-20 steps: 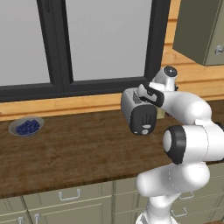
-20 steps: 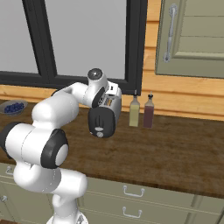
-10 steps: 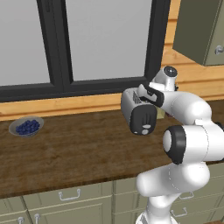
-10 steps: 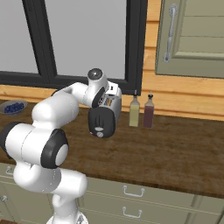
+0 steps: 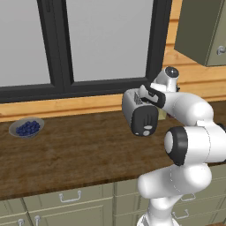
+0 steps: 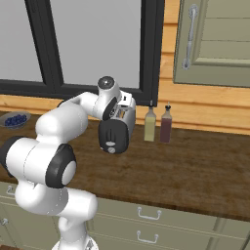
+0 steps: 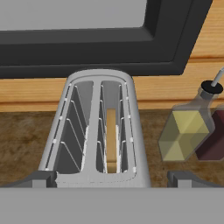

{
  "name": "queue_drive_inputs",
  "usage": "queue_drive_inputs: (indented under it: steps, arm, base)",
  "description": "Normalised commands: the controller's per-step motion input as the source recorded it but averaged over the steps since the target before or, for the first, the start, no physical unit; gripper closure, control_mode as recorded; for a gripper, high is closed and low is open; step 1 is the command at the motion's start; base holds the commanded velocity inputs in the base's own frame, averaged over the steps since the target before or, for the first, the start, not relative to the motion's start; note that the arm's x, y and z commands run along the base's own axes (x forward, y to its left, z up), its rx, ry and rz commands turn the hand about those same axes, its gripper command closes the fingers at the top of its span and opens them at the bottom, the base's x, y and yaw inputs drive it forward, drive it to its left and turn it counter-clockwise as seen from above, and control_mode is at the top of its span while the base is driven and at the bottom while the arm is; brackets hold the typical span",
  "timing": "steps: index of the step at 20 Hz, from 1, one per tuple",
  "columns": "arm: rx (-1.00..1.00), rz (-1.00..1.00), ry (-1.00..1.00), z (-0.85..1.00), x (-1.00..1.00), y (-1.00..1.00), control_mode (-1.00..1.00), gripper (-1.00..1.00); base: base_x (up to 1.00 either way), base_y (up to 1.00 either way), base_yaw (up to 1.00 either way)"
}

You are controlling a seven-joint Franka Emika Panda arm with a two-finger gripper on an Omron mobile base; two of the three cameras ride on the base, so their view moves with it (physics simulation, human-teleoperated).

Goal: Start the toaster. Once the lever pops up, take the bread to the plate on the dining counter.

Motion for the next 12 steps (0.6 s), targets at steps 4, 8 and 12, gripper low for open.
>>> queue_drive_inputs:
  steps: [4, 8, 12]
  arm:
    - [0.0, 0.0, 0.0, 0.0, 0.0, 0.0, -1.0, -1.0]
    - [0.0, 0.0, 0.0, 0.0, 0.0, 0.0, -1.0, -1.0]
    - [0.0, 0.0, 0.0, 0.0, 0.0, 0.0, -1.0, -1.0]
  base:
    - [0.0, 0.0, 0.0]
    - [0.0, 0.0, 0.0]
    - [0.0, 0.0, 0.0]
